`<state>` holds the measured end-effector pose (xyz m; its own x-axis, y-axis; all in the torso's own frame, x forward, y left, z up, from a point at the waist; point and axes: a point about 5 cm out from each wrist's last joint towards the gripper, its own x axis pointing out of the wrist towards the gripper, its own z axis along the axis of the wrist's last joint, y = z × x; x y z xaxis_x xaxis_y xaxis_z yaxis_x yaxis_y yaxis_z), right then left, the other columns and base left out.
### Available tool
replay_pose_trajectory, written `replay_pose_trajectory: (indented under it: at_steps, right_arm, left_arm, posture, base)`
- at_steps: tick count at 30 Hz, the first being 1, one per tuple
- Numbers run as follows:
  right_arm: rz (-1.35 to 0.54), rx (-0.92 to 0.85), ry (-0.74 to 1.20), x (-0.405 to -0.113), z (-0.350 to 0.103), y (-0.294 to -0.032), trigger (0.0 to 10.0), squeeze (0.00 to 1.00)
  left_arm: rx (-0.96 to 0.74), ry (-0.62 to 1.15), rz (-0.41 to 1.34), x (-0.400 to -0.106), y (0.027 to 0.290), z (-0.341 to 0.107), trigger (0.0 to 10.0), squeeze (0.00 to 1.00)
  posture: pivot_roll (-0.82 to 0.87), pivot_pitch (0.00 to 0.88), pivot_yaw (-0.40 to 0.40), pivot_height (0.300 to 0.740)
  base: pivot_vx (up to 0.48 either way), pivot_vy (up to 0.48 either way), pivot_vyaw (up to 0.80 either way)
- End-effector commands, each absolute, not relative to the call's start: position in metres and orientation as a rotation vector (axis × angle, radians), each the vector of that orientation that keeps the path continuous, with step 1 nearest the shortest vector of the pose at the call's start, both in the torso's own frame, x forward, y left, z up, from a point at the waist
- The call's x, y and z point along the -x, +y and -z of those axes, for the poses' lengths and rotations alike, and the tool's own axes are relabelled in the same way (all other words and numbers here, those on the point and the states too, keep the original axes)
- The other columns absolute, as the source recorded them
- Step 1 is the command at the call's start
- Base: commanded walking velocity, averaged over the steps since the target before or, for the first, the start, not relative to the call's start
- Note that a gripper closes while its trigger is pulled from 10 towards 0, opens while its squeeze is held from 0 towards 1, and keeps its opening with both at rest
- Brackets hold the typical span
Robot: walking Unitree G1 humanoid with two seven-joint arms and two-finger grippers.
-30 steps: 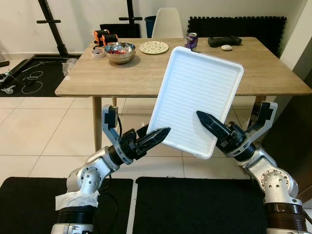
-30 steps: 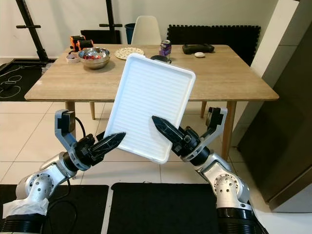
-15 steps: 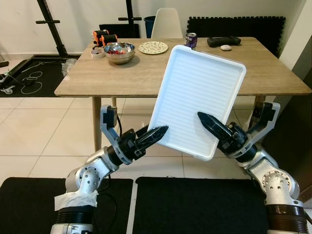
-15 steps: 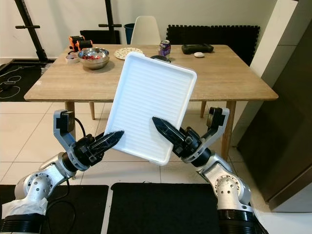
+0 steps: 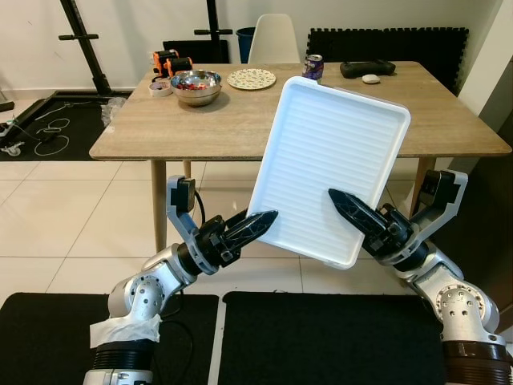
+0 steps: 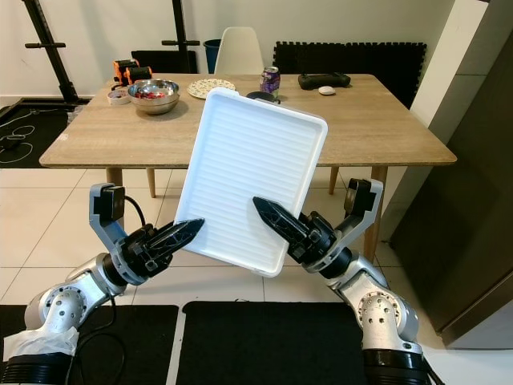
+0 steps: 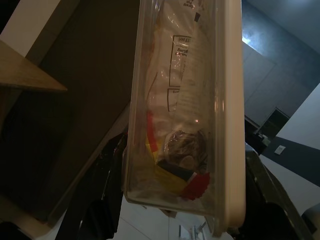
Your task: Restocking fridge
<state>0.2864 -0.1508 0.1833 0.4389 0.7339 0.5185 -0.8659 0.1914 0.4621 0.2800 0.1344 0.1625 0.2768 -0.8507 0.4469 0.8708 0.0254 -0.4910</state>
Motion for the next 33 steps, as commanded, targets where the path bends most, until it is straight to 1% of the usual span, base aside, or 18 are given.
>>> replay_pose_trajectory:
  at_steps: [1,2,3,4,9,10,15,16,24,27,33]
  right_arm:
    - [-1.113,-0.759,-0.191,-0.289,-0.184,-0.148,10.0,0.0]
    - [-1.099,-0.744,-0.186,-0.29,-0.183,-0.147,10.0,0.49]
    - [-1.078,-0.739,-0.192,-0.292,-0.182,-0.148,10.0,0.49]
    - [-1.067,-0.744,-0.198,-0.292,-0.181,-0.15,10.0,1.0]
    - [-1.058,-0.774,-0.211,-0.291,-0.179,-0.155,10.0,1.0]
    - [-1.05,-0.801,-0.208,-0.29,-0.175,-0.162,10.0,1.0]
    - [-1.065,-0.829,-0.207,-0.284,-0.17,-0.17,10.0,1.0]
    - [-1.061,-0.841,-0.196,-0.281,-0.165,-0.175,10.0,1.0]
    - [-0.995,-0.865,-0.128,-0.277,-0.143,-0.184,10.0,1.0]
    - [-0.934,-0.883,-0.097,-0.275,-0.129,-0.193,10.0,1.0]
    - [-0.899,-0.899,-0.097,-0.274,-0.124,-0.203,10.0,1.0]
  left_arm:
    - [0.809,-0.028,1.447,-0.272,0.125,-0.164,0.0,0.0]
    - [0.809,-0.027,1.448,-0.272,0.125,-0.164,0.0,0.0]
    - [0.81,-0.027,1.448,-0.271,0.125,-0.163,0.0,0.0]
    - [0.811,-0.028,1.448,-0.271,0.125,-0.163,0.0,0.0]
    - [0.813,-0.03,1.446,-0.271,0.125,-0.163,0.0,0.0]
    - [0.815,-0.032,1.44,-0.271,0.126,-0.163,0.0,0.0]
    - [0.816,-0.034,1.42,-0.272,0.129,-0.162,0.0,0.0]
    - [0.817,-0.034,1.396,-0.274,0.131,-0.159,0.0,0.0]
    - [0.832,-0.043,1.311,-0.28,0.14,-0.153,0.0,0.0]
    - [0.846,-0.07,1.232,-0.286,0.151,-0.15,0.0,0.0]
    - [0.863,-0.097,1.167,-0.29,0.162,-0.151,0.0,0.0]
  posture:
    - [-0.07,0.001,-0.01,0.74]
    - [-0.07,0.001,-0.01,0.74]
    - [-0.06,0.004,-0.012,0.74]
    - [-0.06,0.004,-0.012,0.74]
    - [-0.06,0.006,-0.013,0.74]
    - [-0.06,0.007,-0.013,0.74]
    - [-0.06,0.008,-0.014,0.74]
    - [-0.06,0.008,-0.013,0.74]
    - [-0.06,0.008,-0.014,0.74]
    - [-0.06,0.008,-0.014,0.74]
    - [-0.06,0.008,-0.017,0.74]
  base:
    - [0.0,0.0,0.0]
    - [0.0,0.0,0.0]
    - [0.0,0.0,0.0]
    - [0.0,0.0,0.0]
    - [0.0,0.0,0.0]
    - [0.0,0.0,0.0]
    - [0.0,0.0,0.0]
    - [0.0,0.0,0.0]
    - [0.0,0.0,0.0]
    - [0.0,0.0,0.0]
    - [0.0,0.0,0.0]
